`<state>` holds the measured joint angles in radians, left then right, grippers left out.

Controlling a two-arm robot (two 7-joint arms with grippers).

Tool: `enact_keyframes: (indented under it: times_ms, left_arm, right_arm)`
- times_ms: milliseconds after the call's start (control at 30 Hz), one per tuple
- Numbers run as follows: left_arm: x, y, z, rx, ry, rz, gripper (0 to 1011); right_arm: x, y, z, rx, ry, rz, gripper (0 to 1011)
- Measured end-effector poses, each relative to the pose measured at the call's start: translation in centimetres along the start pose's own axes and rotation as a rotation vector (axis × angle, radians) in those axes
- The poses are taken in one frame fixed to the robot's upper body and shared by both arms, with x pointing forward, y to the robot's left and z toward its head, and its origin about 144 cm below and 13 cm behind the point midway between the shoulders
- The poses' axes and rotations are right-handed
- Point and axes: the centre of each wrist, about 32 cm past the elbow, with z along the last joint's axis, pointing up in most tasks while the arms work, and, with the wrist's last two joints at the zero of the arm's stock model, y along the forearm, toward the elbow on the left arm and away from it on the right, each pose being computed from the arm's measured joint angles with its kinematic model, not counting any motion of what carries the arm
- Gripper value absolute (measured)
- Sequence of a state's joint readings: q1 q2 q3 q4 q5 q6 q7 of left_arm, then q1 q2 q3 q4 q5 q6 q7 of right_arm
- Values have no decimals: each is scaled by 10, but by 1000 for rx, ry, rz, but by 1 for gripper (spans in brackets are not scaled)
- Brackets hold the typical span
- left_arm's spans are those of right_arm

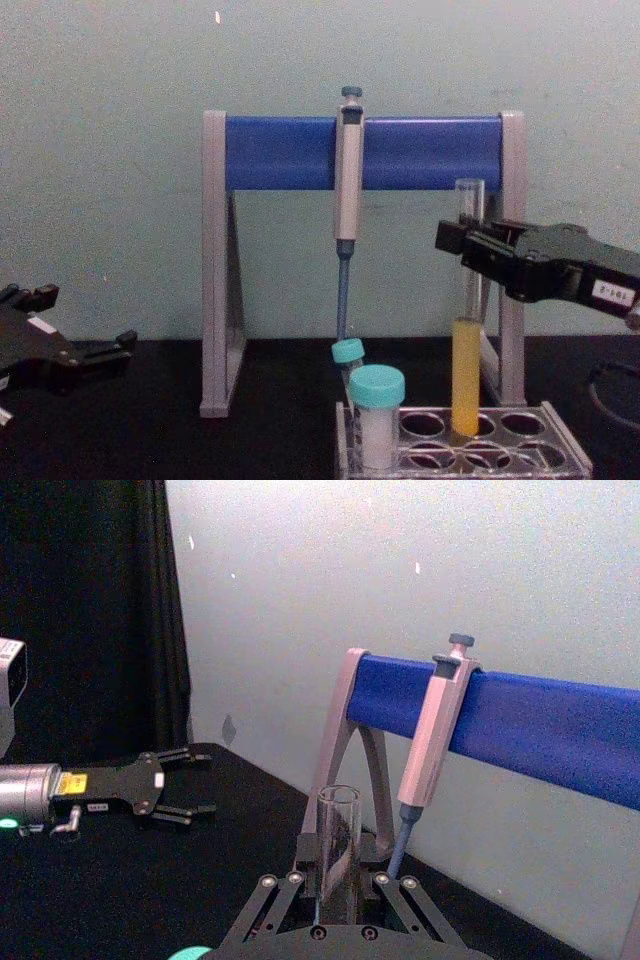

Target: Pick up the test tube from the test tube rack, shake it, then place it back into the test tube rack.

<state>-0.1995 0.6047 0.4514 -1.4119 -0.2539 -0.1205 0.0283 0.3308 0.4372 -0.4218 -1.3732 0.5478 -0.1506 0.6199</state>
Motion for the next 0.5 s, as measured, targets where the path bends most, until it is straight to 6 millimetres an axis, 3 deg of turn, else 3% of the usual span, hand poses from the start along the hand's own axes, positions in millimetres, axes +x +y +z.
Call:
enact_keyframes:
  times_ms: [500]
  left_arm:
    - [0, 0, 0, 0, 0, 0, 1001]
  right_arm:
    - [1, 1, -9, -29, 8, -7, 233]
